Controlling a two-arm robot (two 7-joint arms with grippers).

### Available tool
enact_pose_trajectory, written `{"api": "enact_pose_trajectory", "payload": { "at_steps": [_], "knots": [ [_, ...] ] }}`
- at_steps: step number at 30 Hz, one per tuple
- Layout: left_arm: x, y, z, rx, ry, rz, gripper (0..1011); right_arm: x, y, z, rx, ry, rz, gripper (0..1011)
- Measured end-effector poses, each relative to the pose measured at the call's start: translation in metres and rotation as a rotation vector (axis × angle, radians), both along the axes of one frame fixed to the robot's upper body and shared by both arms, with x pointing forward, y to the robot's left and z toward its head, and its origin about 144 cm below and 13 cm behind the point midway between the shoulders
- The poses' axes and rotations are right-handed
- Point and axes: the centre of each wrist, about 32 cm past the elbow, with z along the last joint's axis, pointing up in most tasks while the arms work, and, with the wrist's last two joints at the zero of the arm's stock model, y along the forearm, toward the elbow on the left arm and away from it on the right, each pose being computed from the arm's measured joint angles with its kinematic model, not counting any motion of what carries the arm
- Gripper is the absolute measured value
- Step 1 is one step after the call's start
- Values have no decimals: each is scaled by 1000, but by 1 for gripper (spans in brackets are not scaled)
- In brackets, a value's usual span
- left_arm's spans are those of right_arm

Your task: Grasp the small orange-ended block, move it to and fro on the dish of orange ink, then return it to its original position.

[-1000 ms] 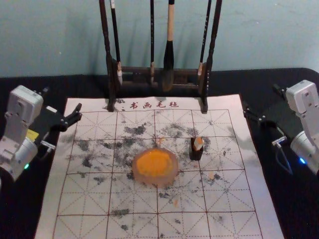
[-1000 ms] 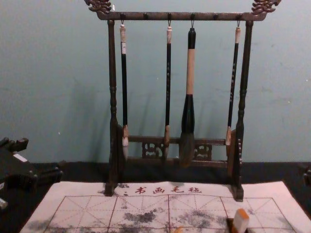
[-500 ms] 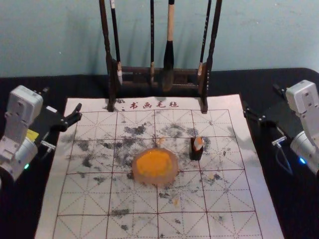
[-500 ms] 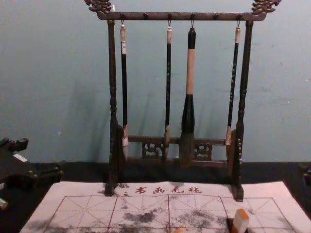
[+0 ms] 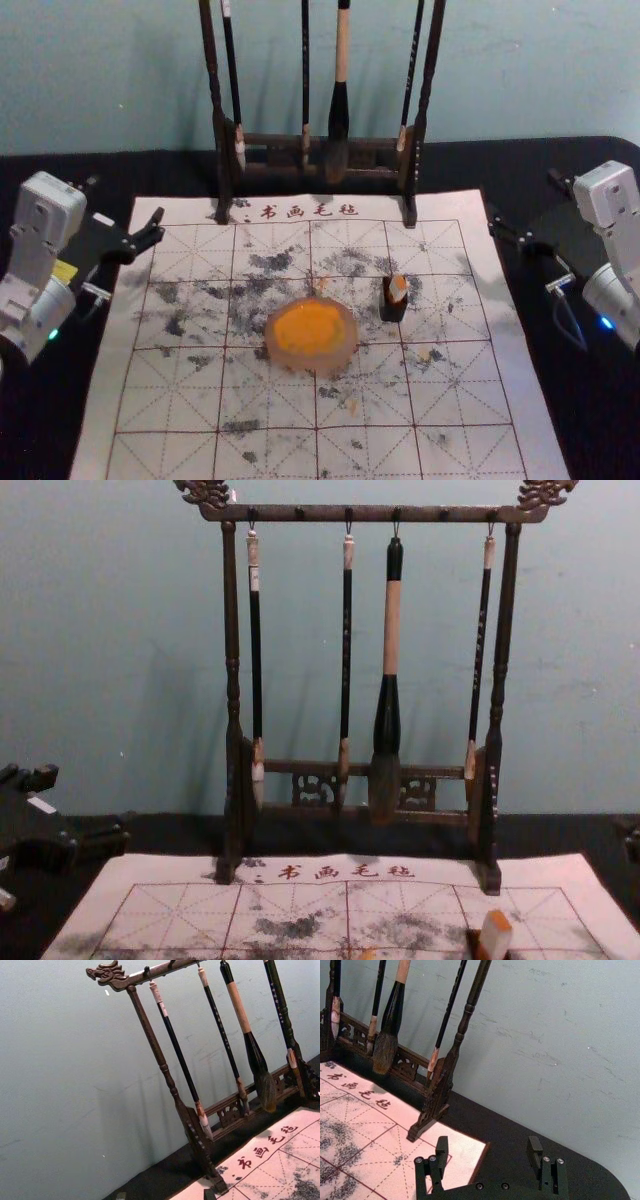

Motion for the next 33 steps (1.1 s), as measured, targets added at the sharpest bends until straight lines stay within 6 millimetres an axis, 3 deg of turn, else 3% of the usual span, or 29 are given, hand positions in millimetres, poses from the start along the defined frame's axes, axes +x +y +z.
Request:
{"api": "enact_pose_trajectory", "payload": {
  "at_steps": [16,33],
  "knots": [
    [0,0,0,0,0,0,1001,-1,0,0,6,4,8,1003],
    [0,0,0,0,0,0,1001,-51,16,-2,78,248,224,1003]
  ]
}}
